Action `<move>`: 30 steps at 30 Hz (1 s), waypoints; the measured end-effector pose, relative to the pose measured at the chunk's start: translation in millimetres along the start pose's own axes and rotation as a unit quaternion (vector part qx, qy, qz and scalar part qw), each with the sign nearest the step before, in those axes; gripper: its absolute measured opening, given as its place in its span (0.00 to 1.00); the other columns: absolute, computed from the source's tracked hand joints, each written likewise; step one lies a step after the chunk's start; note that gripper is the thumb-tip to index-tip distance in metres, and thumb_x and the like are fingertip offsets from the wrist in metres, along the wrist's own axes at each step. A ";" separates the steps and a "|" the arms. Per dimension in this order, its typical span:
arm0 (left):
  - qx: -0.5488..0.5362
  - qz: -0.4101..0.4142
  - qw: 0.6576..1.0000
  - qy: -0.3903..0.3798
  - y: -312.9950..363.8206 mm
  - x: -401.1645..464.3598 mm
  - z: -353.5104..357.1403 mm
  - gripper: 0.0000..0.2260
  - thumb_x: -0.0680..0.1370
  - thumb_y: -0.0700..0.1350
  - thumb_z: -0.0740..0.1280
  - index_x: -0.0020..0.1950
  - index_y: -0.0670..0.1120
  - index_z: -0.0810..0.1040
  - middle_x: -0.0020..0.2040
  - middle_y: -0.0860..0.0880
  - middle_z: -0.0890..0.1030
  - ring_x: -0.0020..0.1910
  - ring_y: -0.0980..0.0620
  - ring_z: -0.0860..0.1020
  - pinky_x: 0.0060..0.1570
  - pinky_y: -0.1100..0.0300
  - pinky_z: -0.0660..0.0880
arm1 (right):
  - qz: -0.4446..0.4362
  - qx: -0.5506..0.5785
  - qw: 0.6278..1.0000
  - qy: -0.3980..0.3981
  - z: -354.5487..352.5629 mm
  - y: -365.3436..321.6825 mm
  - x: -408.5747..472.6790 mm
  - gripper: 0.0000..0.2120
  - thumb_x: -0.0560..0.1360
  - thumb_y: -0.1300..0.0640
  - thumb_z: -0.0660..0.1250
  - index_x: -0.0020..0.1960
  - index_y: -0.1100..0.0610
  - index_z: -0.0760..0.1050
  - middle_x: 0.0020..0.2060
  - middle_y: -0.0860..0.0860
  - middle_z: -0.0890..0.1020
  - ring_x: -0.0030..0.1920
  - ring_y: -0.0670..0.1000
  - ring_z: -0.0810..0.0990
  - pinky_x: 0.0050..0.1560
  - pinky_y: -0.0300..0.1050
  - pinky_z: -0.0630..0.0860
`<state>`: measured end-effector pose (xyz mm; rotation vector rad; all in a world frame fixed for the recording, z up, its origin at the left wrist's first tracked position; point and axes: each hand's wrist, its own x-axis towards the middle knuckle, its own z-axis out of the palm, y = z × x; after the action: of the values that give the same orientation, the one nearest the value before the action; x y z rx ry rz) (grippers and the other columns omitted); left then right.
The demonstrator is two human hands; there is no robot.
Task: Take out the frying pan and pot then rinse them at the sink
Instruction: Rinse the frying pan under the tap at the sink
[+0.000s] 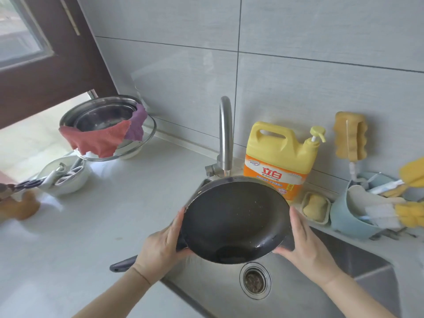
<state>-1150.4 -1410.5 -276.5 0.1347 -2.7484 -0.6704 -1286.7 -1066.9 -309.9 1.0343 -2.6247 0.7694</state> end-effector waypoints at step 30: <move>-0.028 0.031 0.999 -0.026 43.9 36.0 30.6 0.49 0.71 0.66 0.66 0.80 0.47 0.42 0.37 0.53 0.81 0.31 0.56 0.78 0.25 0.66 0.69 | 0.064 -0.011 0.998 0.003 -32.4 40.5 -33.7 0.57 0.61 0.39 0.68 0.79 0.53 0.40 0.69 0.62 0.66 0.67 0.57 0.66 0.71 0.28 0.51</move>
<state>-1195.0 -1364.1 -272.1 0.0211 -2.7669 -0.7442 -1289.6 -1005.1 -311.3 0.8626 -2.7095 0.7674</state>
